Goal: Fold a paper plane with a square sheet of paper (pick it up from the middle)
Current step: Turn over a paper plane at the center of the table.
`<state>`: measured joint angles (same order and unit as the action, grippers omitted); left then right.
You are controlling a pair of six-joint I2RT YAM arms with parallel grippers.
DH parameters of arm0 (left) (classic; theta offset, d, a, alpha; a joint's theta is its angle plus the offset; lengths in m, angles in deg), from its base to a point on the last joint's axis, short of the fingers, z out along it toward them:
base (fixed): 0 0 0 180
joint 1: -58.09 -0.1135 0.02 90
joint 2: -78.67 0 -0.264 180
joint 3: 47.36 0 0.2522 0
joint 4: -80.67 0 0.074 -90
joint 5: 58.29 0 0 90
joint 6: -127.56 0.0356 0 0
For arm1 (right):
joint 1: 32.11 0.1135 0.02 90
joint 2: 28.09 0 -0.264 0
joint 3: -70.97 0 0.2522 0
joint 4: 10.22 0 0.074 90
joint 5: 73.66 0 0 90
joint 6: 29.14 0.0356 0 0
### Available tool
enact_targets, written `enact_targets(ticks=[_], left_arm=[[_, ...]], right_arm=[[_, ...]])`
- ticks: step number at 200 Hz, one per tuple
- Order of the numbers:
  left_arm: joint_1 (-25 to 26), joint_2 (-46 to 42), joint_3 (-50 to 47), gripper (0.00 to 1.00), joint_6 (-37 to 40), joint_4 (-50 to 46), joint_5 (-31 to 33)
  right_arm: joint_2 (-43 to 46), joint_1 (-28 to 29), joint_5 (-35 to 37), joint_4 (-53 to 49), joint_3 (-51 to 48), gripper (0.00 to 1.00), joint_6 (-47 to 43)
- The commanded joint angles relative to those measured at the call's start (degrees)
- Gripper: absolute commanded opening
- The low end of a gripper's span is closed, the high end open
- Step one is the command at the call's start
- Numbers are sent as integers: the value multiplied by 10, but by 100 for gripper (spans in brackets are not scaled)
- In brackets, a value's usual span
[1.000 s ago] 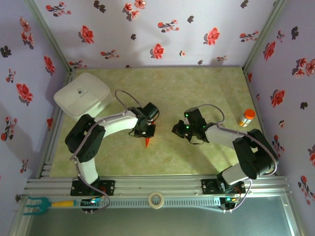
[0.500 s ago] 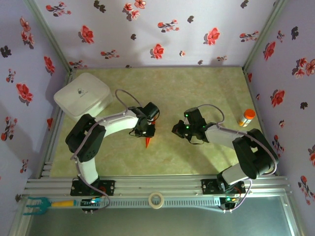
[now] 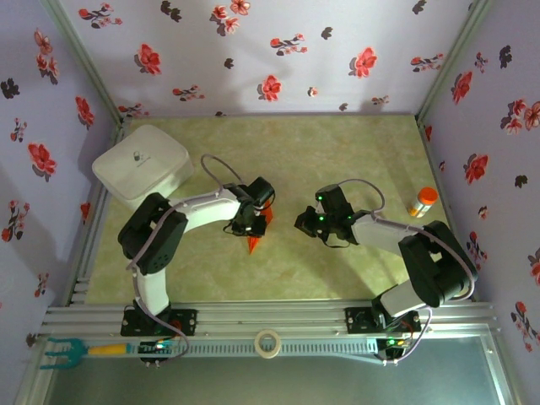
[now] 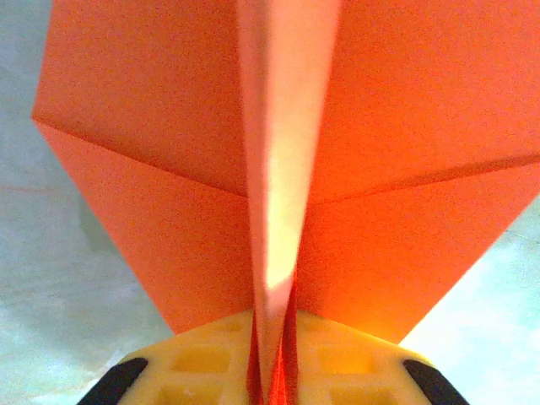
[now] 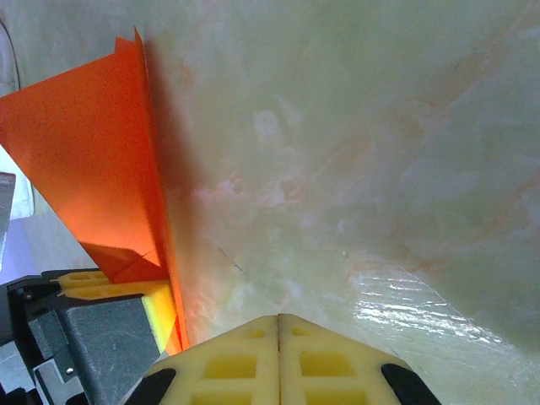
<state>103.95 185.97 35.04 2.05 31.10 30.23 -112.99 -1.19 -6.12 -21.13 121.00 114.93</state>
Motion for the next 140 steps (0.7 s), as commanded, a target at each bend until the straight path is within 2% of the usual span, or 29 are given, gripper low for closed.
enact_targets(ticks=[1, 74, 140], left_arm=[[4, 16, 7, 17, 11, -10, 8], [16, 54, 25, 30, -16, -14, 20], [38, 127, 130, 39, -85, -72, 53]], right_arm=[[-8, 2, 2, -3, 4, 8, 0], [16, 0, 12, -23, 0, 7, -13], [82, -33, 21, -55, -26, 8, -35]])
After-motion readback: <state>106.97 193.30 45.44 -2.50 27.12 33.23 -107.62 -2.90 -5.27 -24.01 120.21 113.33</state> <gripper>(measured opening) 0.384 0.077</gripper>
